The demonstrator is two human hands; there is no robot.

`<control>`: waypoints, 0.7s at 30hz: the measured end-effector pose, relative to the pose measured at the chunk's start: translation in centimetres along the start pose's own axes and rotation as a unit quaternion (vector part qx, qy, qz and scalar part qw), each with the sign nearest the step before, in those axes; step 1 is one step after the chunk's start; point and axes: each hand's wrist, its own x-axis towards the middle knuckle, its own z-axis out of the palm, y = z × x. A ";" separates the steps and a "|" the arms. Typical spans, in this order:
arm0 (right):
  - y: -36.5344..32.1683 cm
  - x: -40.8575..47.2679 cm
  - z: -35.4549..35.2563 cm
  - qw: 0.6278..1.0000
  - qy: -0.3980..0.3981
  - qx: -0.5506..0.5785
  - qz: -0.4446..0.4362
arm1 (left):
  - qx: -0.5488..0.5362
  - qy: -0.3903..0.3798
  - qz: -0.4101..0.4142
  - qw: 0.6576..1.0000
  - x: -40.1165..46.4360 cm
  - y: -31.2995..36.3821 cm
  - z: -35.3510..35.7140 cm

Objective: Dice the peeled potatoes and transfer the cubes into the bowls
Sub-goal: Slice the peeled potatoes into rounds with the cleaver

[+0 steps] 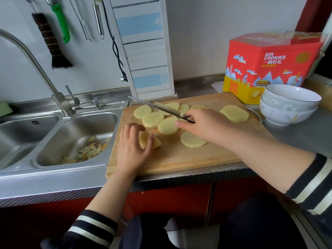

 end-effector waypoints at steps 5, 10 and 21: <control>1.8 -0.9 1.0 0.999 0.027 -0.031 -0.008 | -0.090 -0.034 -0.070 0.993 -0.7 -0.4 -0.7; 2.4 -1.2 2.3 0.996 0.045 -0.070 -0.023 | -0.118 -0.032 -0.104 0.987 -1.5 -1.1 -1.6; 3.6 -1.3 3.0 0.995 0.069 -0.074 -0.023 | 0.075 -0.051 0.004 0.996 1.6 0.8 -1.2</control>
